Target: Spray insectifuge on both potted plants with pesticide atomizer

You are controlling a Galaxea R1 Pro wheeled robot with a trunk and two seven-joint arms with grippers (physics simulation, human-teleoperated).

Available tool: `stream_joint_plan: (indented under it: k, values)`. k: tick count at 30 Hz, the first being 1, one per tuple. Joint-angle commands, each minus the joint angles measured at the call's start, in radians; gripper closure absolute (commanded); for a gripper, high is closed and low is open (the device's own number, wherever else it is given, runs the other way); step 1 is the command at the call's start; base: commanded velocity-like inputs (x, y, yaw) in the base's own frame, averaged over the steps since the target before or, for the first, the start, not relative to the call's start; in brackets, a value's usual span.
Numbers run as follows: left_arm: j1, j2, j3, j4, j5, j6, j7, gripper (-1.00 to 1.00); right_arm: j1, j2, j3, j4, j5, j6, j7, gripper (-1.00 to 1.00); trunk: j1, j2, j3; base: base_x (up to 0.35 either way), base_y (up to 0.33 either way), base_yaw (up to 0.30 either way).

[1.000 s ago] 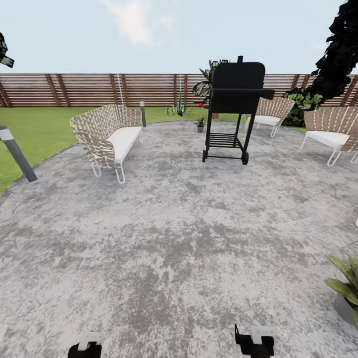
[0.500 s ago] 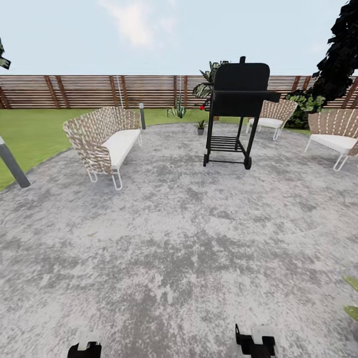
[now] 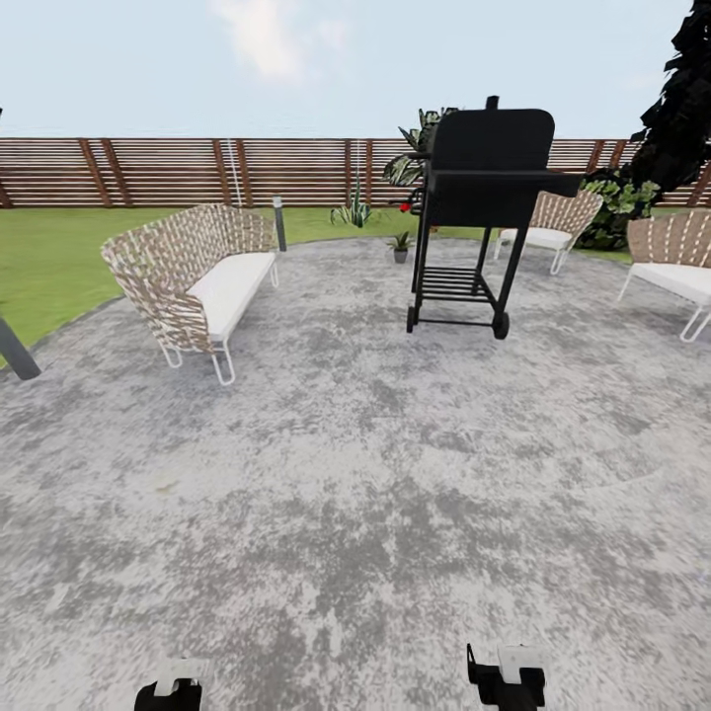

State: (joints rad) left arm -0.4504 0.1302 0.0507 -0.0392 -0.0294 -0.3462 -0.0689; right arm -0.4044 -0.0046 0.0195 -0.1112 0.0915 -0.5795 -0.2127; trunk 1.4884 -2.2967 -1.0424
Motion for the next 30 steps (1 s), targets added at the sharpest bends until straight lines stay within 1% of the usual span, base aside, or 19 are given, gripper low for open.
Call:
stream_joint_plan:
  k: [1, 12, 23, 30]
  values:
    - [-0.001, 0.0, 0.006, 0.001, -0.003, -0.003, -0.005, 1.0, -0.001, 0.0, 0.002, 0.001, 0.01, 0.0, -0.01, -1.0, 0.0, 0.0, -0.001, 0.34, 0.0, 0.0]
    - [-0.001, 0.0, 0.006, 0.001, -0.003, -0.003, -0.005, 1.0, -0.001, 0.0, 0.002, 0.002, 0.01, 0.0, -0.01, -1.0, 0.0, 0.0, -0.001, 0.34, 0.005, 0.0]
    - [-0.001, 0.0, 0.006, 0.001, -0.003, -0.002, -0.005, 1.0, -0.001, 0.0, 0.002, 0.002, 0.011, 0.001, -0.008, -1.0, 0.0, 0.0, -0.001, 0.338, 0.138, 0.0]
    - [-0.001, 0.0, 0.006, 0.001, -0.003, -0.002, -0.005, 1.0, -0.001, 0.0, 0.002, 0.002, 0.011, 0.001, -0.008, -1.0, 0.0, 0.0, -0.001, 0.336, 0.091, 0.0]
